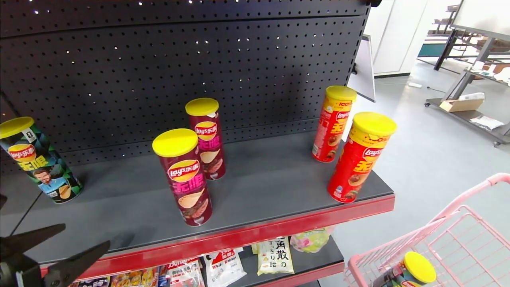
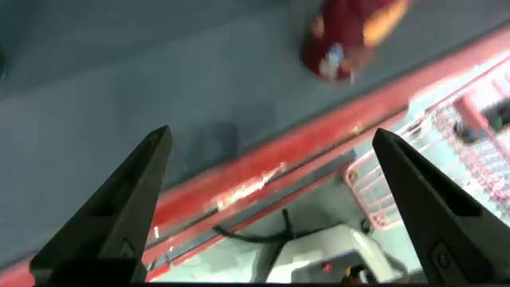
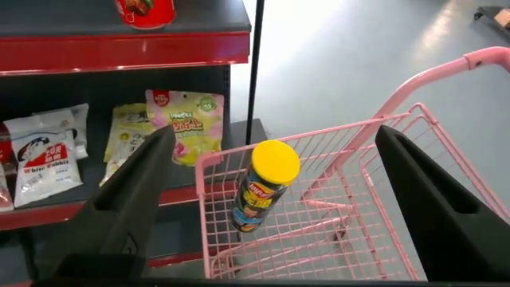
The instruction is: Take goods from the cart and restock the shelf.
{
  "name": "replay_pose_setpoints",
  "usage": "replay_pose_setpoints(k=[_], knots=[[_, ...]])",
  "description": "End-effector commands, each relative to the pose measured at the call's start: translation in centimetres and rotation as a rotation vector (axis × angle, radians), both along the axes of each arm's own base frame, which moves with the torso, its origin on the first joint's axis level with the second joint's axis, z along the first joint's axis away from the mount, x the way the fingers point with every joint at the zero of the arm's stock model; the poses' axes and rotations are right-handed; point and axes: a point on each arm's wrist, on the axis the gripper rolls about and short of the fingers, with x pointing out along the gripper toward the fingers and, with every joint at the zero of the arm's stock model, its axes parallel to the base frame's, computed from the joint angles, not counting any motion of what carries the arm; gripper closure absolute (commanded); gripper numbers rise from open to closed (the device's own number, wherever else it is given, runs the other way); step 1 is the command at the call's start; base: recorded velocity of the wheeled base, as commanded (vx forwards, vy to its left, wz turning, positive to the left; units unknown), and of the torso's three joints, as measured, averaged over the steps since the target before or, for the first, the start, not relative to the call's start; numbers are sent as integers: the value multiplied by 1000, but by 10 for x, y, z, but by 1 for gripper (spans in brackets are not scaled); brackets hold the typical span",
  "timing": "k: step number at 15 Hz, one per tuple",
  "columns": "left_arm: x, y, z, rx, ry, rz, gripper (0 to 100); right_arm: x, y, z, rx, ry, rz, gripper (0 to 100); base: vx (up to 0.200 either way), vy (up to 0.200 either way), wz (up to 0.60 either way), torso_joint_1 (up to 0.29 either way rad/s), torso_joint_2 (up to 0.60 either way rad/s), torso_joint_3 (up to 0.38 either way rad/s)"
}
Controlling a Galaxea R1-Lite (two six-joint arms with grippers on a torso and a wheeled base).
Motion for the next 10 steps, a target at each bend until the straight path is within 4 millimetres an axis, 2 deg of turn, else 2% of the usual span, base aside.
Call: replay_pose_setpoints(k=[1,7,10], knots=[[39,-5,-2,-15,67,13,0,0,0,0,-6,-6,5,0,0,0,0,0,0,0],[62,-23,-15,-44,158,-11,0,0,0,-1,29,-5,1,0,0,0,0,0,0,0],[82,-33,-16,-46,182,-32,0,0,0,-1,29,-5,1,0,0,0,0,0,0,0]])
